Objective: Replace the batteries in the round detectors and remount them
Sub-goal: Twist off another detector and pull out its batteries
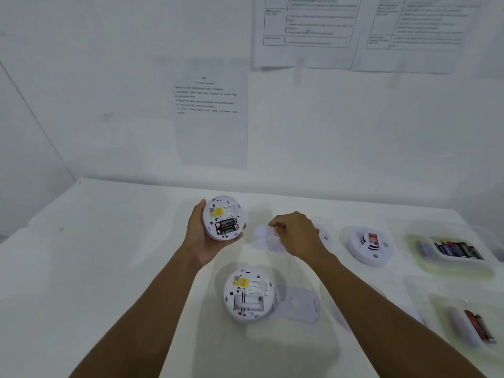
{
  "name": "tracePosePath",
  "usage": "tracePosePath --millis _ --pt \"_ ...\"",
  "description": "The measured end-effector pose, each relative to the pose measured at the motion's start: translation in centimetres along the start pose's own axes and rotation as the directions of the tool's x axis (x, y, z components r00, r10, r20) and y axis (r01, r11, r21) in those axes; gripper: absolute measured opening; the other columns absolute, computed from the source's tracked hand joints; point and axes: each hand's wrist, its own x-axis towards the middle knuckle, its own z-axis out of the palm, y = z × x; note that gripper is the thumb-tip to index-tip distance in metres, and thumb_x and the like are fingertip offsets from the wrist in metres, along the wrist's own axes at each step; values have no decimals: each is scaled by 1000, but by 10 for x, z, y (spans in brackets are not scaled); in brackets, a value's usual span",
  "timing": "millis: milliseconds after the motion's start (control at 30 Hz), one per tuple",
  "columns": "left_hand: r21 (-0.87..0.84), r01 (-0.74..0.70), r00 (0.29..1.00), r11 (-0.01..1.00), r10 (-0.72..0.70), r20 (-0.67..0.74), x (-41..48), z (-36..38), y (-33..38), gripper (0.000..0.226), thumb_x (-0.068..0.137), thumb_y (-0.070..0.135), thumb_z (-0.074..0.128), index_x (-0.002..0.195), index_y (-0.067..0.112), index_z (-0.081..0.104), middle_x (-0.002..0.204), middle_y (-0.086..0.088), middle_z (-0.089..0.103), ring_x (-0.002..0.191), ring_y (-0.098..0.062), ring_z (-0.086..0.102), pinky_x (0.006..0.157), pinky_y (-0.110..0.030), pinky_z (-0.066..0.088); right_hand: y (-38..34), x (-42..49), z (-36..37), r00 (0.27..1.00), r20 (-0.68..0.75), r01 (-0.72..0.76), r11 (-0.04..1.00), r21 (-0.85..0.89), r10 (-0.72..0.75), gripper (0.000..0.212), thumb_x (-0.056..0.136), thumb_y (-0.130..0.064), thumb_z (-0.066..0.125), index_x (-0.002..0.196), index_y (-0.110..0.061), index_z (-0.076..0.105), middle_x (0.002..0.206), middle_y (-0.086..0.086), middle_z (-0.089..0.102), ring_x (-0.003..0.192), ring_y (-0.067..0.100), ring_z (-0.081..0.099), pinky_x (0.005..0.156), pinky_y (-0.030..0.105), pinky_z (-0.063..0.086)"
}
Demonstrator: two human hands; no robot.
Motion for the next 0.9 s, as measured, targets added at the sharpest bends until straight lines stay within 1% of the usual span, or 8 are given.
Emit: tracePosePath --millis 133,300,400,500,600,733,800,900 --pt "-24 35 999 999 -35 4 6 -11 10 59 97 56 38 130 12 59 122 -19 67 114 -46 58 93 -53 49 -8 10 13 999 40 13 990 -139 -8 26 95 -12 52 105 -22 73 104 -3 74 97 21 66 85 36 49" --pt "-36 94 995 995 -93 45 15 -19 14 60 96 55 40 132 11 58 127 -21 64 120 -48 55 86 -51 57 -9 16 27 998 44 46 940 -339 -33 28 96 -18 51 119 -27 64 113 -3 68 110 19 55 89 35 35" --pt "-51 120 991 992 -116 63 20 -21 15 62 96 56 40 136 11 55 131 -22 61 127 -48 50 87 -53 55 -13 12 31 991 116 92 955 -284 -61 28 93 -24 54 117 -21 67 114 0 67 109 22 57 90 36 40" --pt "-61 134 988 989 -129 84 23 -21 15 61 96 56 40 133 11 57 132 -22 61 128 -48 49 88 -53 54 -13 8 36 982 184 92 966 -242 -48 21 86 -20 58 99 -19 74 105 1 69 96 21 62 81 33 46" --pt "-82 147 984 986 -137 113 23 -19 16 62 96 56 40 135 10 55 136 -22 58 130 -48 47 90 -54 54 -17 7 36 997 38 74 994 -81 -71 13 86 -19 59 84 -21 71 88 -6 65 80 13 56 75 29 43" --pt "-104 128 986 986 -115 121 20 -6 15 60 97 53 39 132 9 58 134 -21 60 124 -43 54 97 -54 50 -48 9 18 960 -273 88 990 110 -55 15 85 -25 68 99 -19 69 89 -6 63 75 6 54 68 17 40" --pt "-108 120 987 987 -107 123 16 5 13 58 97 51 37 123 8 66 126 -20 64 113 -37 61 97 -51 48 -69 10 13 952 -294 142 974 179 -84 16 81 -24 71 96 -19 68 86 -6 61 72 8 56 68 19 46" --pt "-77 132 981 988 -119 153 7 20 9 58 97 51 36 106 10 76 113 -15 70 101 -28 67 90 -40 52 -87 8 12 964 -262 105 972 209 -48 20 74 -26 73 93 -20 67 85 -8 61 72 7 55 67 25 49"
